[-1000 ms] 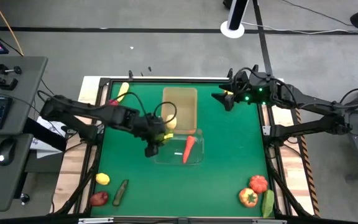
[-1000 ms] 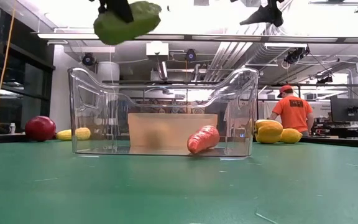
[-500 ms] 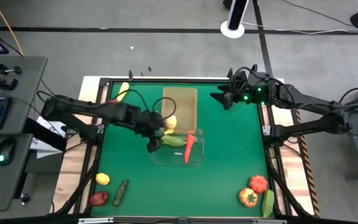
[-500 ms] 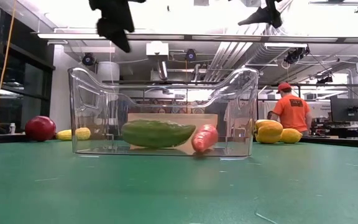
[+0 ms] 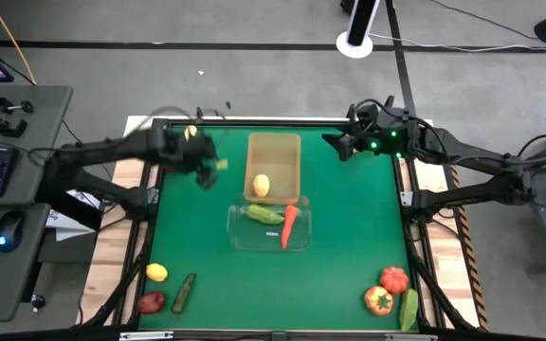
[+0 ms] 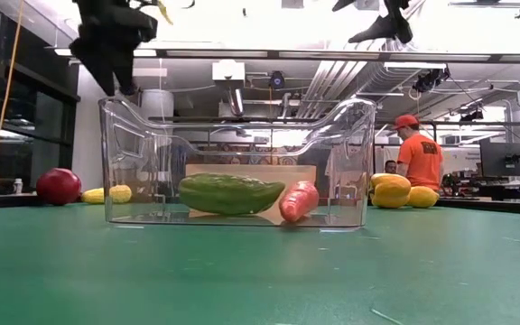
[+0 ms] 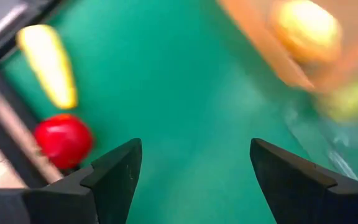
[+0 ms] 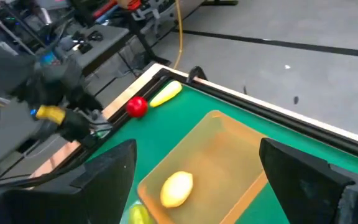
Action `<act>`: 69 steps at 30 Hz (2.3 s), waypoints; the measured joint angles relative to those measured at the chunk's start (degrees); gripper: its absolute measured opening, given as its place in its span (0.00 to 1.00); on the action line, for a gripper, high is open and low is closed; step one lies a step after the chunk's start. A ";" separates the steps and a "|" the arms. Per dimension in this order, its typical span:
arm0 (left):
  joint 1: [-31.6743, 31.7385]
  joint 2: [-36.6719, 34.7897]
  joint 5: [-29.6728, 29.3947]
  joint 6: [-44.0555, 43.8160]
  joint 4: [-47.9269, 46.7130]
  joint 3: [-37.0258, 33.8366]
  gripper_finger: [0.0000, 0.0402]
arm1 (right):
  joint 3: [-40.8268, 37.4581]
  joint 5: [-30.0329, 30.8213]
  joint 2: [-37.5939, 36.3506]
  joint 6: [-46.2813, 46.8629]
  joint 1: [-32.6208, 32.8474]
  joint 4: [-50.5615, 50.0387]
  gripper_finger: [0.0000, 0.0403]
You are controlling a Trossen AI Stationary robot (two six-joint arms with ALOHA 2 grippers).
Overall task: Sort produce into baskets
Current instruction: Put the yellow corn into the transparent bin
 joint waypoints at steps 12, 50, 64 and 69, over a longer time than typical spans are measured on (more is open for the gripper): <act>34.83 20.49 3.29 13.28 6.82 2.14 0.71 | 0.00 -0.31 2.49 -6.73 -5.06 -0.15 0.82; 45.80 52.12 -0.08 17.01 -1.37 19.21 0.58 | 0.00 -4.56 11.59 -12.75 -7.79 -0.61 0.82; 42.74 43.83 2.19 17.92 -0.60 20.92 0.29 | -0.02 -5.13 10.87 -11.27 -7.75 -0.42 0.82; 38.14 31.60 4.63 18.16 3.43 21.40 0.31 | -0.02 -5.17 7.13 -12.32 -7.75 1.98 0.82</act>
